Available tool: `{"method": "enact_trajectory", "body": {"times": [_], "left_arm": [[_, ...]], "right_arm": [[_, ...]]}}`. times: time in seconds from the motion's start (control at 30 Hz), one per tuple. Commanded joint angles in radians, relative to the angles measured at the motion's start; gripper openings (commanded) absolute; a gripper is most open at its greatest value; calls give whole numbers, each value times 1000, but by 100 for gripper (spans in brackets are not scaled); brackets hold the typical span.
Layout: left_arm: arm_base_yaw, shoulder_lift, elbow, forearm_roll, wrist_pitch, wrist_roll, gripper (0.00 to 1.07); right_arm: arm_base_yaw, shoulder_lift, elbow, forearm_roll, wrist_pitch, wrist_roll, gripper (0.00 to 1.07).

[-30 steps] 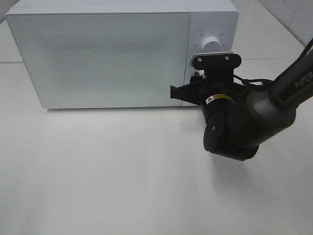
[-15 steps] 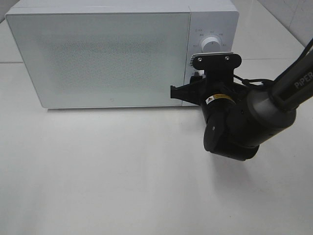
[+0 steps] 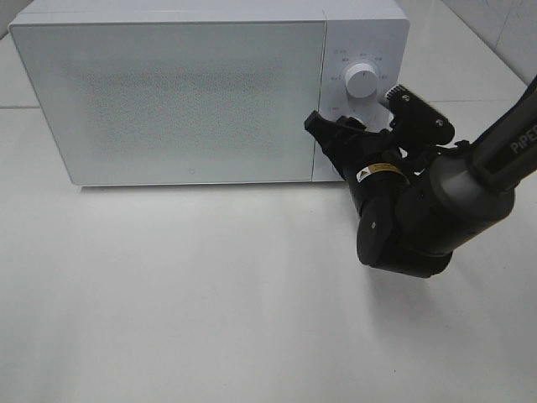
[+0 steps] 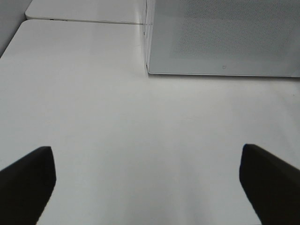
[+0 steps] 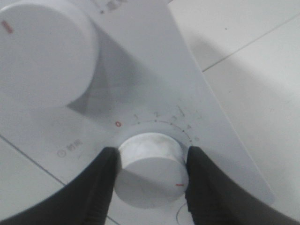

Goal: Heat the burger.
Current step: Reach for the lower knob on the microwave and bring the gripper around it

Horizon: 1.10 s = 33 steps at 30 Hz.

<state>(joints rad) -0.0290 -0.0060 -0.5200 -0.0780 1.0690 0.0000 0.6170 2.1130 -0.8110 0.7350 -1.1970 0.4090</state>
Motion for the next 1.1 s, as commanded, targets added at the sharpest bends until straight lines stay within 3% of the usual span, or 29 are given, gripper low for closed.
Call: {"method": "enact_trajectory", "body": {"times": [0.03,0.53,0.83,1.1], "left_arm": [[3,-15,2,-4,1,0,100],[3,-15,2,-4,1,0,100],[3,-15,2,-4,1,0,100],[3,-15,2,-4,1,0,100]], "right_arm": [[0,-19,-33,-140,-172,176,0],[0,-19,-33,-135,-204,876,0],[0,-19,-33,-135,-204,1084,0],[0,-19,-33,-137,-204,1103,0]]}}
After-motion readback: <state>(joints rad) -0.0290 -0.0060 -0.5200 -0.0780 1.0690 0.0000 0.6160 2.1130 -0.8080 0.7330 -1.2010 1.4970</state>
